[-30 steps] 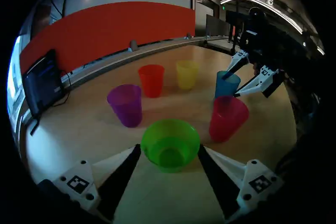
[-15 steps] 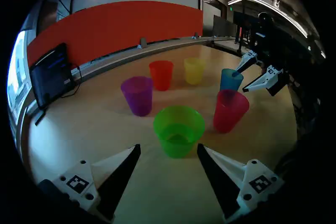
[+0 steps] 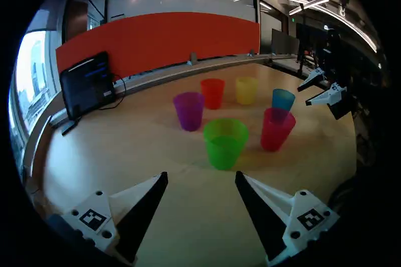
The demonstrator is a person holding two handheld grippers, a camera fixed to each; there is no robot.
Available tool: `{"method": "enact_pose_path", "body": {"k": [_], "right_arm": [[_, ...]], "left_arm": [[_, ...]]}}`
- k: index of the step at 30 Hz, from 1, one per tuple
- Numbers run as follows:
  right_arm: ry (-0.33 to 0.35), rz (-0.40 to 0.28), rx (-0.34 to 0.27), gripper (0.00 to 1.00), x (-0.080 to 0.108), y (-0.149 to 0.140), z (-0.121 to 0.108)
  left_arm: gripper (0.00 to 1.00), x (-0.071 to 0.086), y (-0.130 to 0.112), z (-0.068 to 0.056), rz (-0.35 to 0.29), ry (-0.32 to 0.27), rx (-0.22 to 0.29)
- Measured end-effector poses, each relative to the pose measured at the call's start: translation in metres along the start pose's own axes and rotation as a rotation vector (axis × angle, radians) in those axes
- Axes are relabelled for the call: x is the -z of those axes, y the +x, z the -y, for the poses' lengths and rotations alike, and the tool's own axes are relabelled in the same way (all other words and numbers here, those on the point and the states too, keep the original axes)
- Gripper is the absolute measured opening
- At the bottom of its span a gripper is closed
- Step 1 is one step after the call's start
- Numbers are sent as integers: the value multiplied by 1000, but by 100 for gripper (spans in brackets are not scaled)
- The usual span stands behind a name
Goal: Pour water
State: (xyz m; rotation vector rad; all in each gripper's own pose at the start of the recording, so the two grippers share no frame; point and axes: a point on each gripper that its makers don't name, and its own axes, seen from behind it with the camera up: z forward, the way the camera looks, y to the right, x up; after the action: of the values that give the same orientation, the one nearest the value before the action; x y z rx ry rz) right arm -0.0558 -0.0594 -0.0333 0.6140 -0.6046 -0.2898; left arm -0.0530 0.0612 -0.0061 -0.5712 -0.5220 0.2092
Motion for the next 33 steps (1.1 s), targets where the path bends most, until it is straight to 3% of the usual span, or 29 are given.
{"method": "enact_pose_path", "body": {"k": [8, 17, 24, 33], "right_arm": [[-98, -130, -37, 100, 22, 18, -9], [-259, -310, -91, 100, 54, 43, -31], [-391, -448, -122, 100, 81, 61, -51], [-520, -556, -182, 100, 105, 69, -69]], "left_arm": [[100, 36, 14, 24, -103, 119, 33], [100, 73, 51, 59, -285, 308, 46], [100, 88, 76, 67, -402, 401, 44], [100, 100, 93, 74, -499, 532, 71]]}}
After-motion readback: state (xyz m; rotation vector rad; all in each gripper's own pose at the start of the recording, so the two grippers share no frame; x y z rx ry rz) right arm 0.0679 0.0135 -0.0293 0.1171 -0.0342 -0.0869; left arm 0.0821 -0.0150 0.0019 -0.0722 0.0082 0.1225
